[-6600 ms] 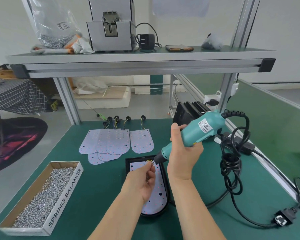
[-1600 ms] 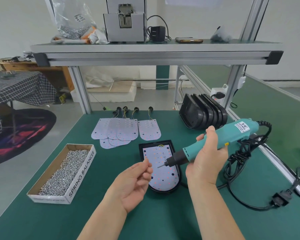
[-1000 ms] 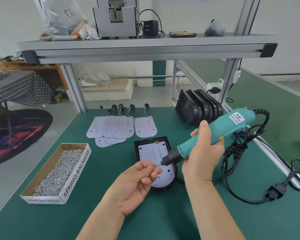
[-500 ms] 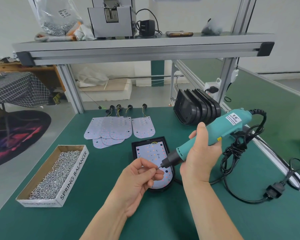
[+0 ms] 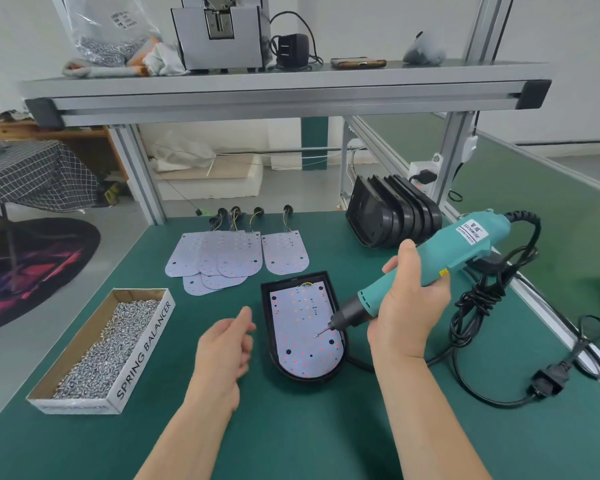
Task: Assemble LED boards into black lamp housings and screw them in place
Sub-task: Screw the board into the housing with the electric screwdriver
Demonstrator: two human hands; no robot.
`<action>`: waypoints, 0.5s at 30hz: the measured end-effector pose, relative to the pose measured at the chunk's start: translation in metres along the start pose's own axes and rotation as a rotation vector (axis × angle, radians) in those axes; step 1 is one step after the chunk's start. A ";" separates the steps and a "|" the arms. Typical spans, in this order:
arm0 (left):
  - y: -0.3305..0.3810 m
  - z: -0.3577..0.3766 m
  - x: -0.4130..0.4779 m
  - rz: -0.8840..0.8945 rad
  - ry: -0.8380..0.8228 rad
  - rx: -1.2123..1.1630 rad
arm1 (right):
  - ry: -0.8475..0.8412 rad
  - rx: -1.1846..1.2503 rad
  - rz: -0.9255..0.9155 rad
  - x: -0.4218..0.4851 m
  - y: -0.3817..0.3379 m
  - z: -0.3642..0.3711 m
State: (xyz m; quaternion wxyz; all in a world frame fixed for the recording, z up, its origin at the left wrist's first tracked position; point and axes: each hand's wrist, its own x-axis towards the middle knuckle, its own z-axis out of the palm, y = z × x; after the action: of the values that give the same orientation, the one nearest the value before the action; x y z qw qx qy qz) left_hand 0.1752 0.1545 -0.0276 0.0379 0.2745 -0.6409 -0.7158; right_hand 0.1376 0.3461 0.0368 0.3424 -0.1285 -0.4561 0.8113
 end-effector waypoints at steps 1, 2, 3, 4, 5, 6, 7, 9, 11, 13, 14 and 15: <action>0.001 0.001 0.006 -0.001 0.024 0.073 | -0.019 -0.019 -0.024 -0.001 0.002 0.000; 0.003 0.003 0.010 -0.010 -0.004 0.134 | -0.045 -0.044 -0.053 -0.002 0.004 0.001; 0.006 0.008 0.013 -0.030 -0.058 0.197 | -0.074 -0.069 -0.086 -0.003 0.006 0.001; 0.009 0.013 0.016 -0.050 -0.107 0.275 | -0.106 -0.095 -0.118 -0.005 0.009 0.002; 0.010 0.019 0.019 -0.059 -0.137 0.356 | -0.139 -0.122 -0.149 -0.007 0.012 0.002; 0.009 0.025 0.021 -0.059 -0.147 0.424 | -0.172 -0.150 -0.180 -0.008 0.014 0.002; 0.008 0.030 0.023 -0.060 -0.147 0.459 | -0.205 -0.176 -0.211 -0.010 0.017 0.003; 0.006 0.037 0.027 -0.071 -0.153 0.434 | -0.260 -0.212 -0.261 -0.013 0.021 0.003; 0.005 0.039 0.029 -0.104 -0.181 0.385 | -0.291 -0.231 -0.297 -0.016 0.025 0.002; 0.005 0.039 0.031 -0.120 -0.195 0.365 | -0.309 -0.256 -0.322 -0.018 0.029 0.002; 0.005 0.039 0.033 -0.124 -0.194 0.356 | -0.314 -0.272 -0.334 -0.019 0.030 0.002; 0.004 0.040 0.033 -0.128 -0.194 0.349 | -0.315 -0.287 -0.346 -0.019 0.031 0.002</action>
State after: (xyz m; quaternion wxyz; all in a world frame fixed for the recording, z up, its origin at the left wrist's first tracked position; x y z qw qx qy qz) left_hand 0.1287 0.1762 -0.0336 -0.1175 0.2468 -0.7373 -0.6178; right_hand 0.1371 0.3210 0.0101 0.3789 0.0319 -0.6293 0.6778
